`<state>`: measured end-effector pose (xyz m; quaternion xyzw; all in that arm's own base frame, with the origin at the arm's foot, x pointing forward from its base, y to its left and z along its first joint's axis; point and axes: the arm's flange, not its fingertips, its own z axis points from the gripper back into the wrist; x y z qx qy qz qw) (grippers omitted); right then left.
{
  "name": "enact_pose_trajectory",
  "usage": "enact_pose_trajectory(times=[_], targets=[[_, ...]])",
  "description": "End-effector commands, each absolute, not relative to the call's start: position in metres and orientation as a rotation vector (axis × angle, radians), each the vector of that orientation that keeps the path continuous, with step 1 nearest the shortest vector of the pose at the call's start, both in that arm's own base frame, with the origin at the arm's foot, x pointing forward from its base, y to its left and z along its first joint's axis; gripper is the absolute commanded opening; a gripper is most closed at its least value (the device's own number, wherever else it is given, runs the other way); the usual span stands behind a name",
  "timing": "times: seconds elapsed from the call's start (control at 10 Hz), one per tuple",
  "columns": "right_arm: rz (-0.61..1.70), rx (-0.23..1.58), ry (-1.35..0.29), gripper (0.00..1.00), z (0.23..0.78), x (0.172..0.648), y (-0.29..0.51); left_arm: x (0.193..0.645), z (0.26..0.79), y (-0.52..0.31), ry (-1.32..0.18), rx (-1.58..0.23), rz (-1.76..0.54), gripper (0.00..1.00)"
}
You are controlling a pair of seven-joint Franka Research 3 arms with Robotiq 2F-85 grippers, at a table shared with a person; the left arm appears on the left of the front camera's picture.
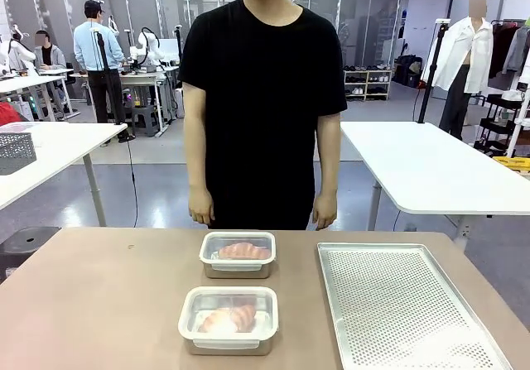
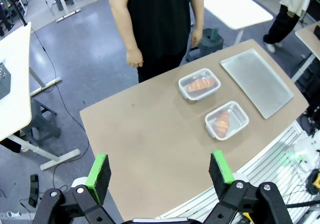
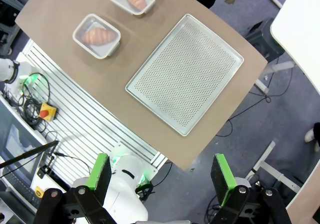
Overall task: Place the bread into the airtight container.
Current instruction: Pick up a Butter Roll and place it into an empty Airtight Container.
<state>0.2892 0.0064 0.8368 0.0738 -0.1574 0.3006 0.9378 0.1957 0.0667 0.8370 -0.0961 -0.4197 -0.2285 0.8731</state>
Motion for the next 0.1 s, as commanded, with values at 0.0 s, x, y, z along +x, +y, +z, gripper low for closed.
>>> enact_pose_trajectory(times=[0.0], targets=[[0.626,0.147,-0.32,1.0,0.832,0.2863,0.0045,0.1957,0.8388,0.0659,-0.878,-0.198,-0.479,1.0]])
